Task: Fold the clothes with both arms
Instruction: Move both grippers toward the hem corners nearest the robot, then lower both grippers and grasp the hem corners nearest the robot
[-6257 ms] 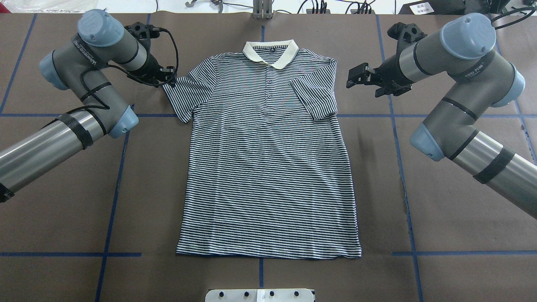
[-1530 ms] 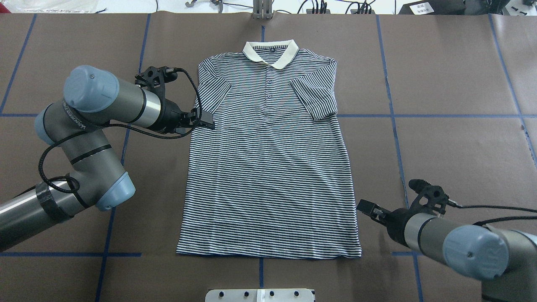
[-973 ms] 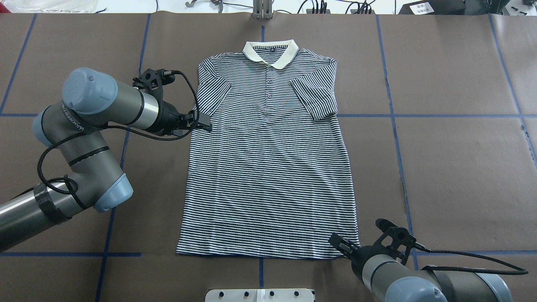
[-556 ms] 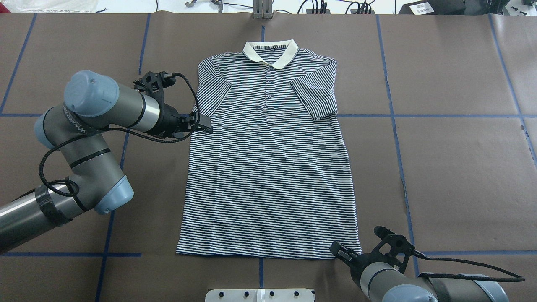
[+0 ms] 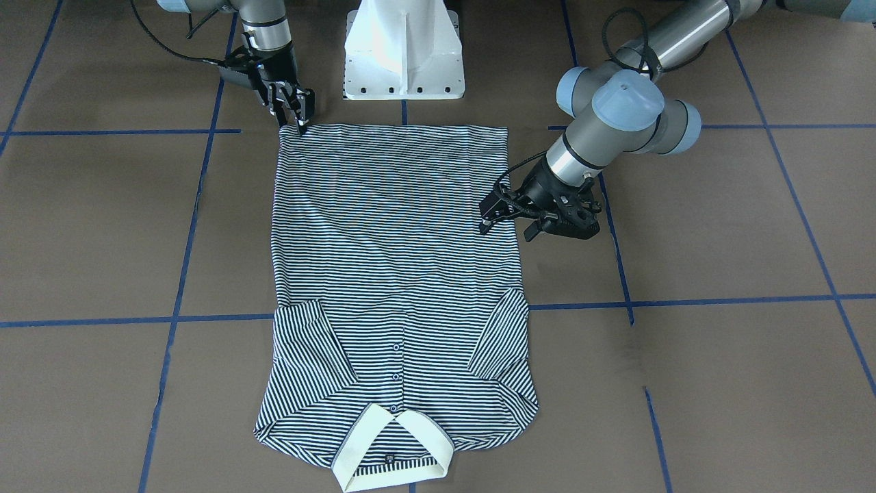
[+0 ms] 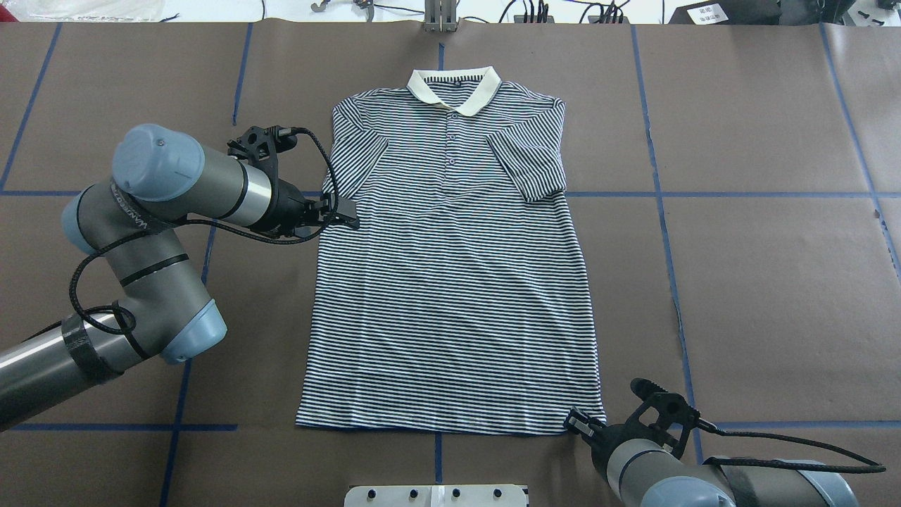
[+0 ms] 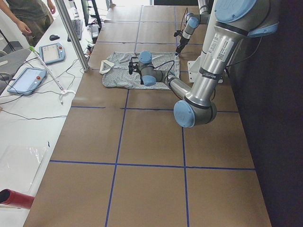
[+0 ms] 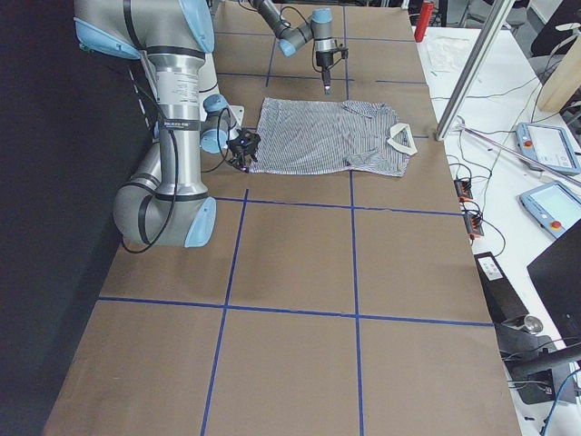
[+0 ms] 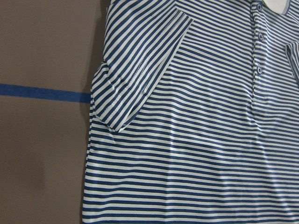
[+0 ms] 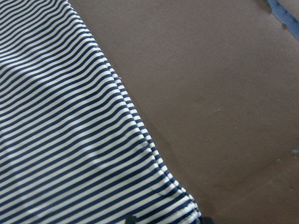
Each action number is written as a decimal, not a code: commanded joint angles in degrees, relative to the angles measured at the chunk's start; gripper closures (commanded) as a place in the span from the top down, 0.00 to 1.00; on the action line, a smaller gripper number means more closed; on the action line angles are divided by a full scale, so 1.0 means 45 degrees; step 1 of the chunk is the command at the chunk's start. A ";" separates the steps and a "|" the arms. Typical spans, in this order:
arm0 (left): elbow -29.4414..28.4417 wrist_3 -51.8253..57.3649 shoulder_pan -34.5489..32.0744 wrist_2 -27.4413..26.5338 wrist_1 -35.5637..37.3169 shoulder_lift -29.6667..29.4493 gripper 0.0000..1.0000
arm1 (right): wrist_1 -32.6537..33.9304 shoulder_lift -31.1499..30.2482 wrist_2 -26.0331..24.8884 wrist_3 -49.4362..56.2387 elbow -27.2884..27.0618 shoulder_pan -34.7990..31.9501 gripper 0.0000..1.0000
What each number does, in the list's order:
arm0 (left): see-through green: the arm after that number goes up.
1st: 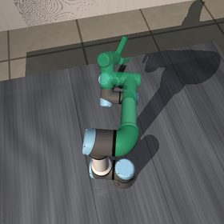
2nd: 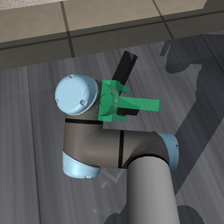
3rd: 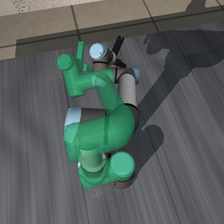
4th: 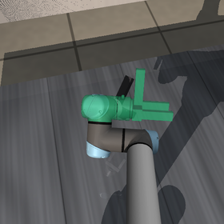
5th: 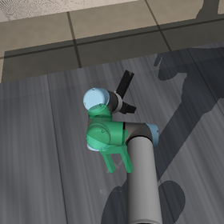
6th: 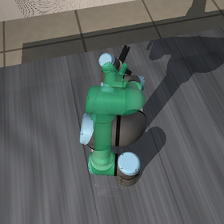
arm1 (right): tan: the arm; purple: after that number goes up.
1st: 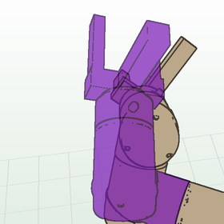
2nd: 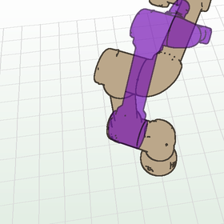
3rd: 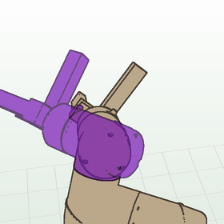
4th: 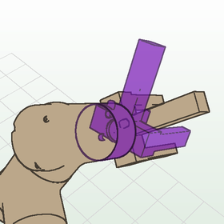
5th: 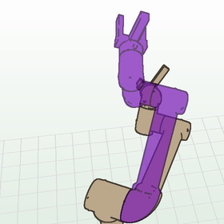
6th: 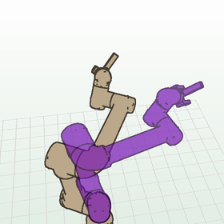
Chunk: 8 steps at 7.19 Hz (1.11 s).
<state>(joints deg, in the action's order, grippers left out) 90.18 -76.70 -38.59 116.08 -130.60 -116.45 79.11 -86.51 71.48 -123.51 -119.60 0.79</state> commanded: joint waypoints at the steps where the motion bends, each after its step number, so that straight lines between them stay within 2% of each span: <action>1: -0.0001 0.0013 0.0020 -0.0015 -0.0001 0.0000 0.99 | 0.0581 0.0006 -0.0006 0.0005 -0.0141 0.0020 0.00; 3: 0.0096 -0.0548 0.0195 -0.0092 0.0019 0.0000 0.99 | 0.0603 0.0006 -0.0025 0.0005 -0.0354 0.0020 0.00; 4: 0.0696 -0.2100 0.0873 -0.1195 0.0116 0.0077 0.99 | 0.0603 0.0006 -0.0025 0.0005 -0.0511 0.0000 0.00; 5: 0.1708 -0.3314 0.2426 -0.3198 0.0213 0.0929 0.99 | 0.0623 0.0006 -0.0025 0.0005 -0.0783 0.0000 0.00; 7: 0.4283 -0.3830 0.4132 -0.4870 0.3263 0.2143 0.98 | 0.0623 0.0006 -0.0025 0.0025 -0.0786 0.0020 0.00; 8: 0.4741 -0.4472 0.5205 -0.5883 0.4383 0.2477 0.97 | 0.0623 0.0006 -0.0006 0.0025 -0.0805 0.0020 0.00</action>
<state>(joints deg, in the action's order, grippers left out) 107.28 -93.77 -20.73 94.99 -117.74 -107.68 81.91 -86.48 71.39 -123.41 -123.10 0.86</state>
